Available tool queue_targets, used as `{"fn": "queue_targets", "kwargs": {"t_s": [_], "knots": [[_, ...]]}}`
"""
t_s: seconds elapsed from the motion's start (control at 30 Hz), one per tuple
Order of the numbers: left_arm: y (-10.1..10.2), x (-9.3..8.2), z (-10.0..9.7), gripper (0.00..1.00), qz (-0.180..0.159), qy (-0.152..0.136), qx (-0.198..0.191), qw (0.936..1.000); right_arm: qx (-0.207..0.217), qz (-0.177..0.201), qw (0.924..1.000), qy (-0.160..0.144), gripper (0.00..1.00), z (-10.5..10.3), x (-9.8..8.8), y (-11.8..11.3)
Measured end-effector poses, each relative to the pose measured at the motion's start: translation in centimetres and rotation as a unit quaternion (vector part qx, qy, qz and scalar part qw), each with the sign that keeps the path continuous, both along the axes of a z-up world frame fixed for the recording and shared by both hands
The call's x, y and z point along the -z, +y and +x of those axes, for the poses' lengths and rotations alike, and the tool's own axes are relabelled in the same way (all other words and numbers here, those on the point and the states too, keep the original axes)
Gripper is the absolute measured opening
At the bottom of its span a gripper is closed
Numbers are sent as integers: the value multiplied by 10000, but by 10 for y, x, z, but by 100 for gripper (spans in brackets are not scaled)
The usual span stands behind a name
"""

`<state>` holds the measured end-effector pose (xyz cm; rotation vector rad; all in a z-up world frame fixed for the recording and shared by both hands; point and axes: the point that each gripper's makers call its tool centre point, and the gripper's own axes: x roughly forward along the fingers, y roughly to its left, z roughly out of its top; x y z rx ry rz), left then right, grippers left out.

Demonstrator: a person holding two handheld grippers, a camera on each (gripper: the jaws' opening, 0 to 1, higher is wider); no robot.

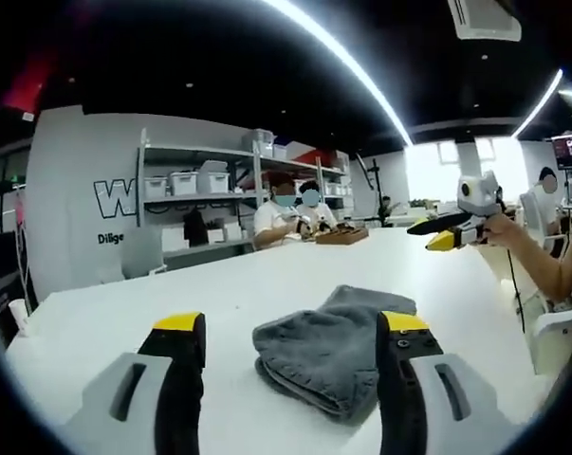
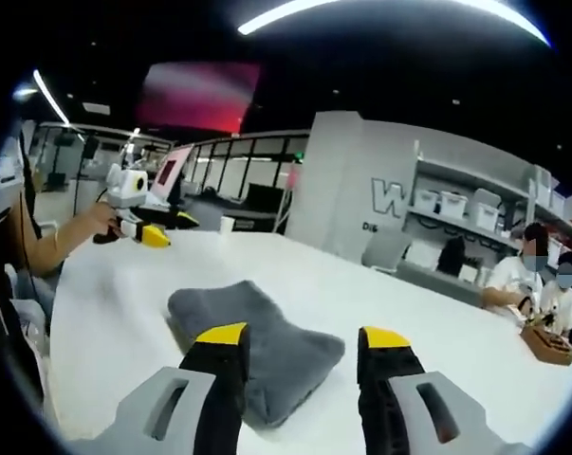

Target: Open the folded towel by lifting each exposed corner and separating the folded layers until the towel lies flat within the target outline without major curled edges

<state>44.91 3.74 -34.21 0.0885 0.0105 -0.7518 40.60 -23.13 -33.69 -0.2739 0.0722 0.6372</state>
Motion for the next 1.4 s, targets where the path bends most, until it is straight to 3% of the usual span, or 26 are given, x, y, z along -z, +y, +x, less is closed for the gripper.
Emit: {"fn": "queue_targets", "kwargs": {"t_s": [0.33,0.67,0.87,1.4], "knots": [[-2,7,10,72,-15,113,24,9999,-20,-7,10000,-14,42,10,3,-1],[-7,-1,22,66,-40,41,40,10000,18,131,9999,-15,43,23,2,-4],[-7,-5,33,66,-356,76,-67,9993,-35,186,9998,-1,41,36,6,0],[-20,0,53,65,-203,200,20,9996,4,409,9991,-87,40,60,-1,0]]}}
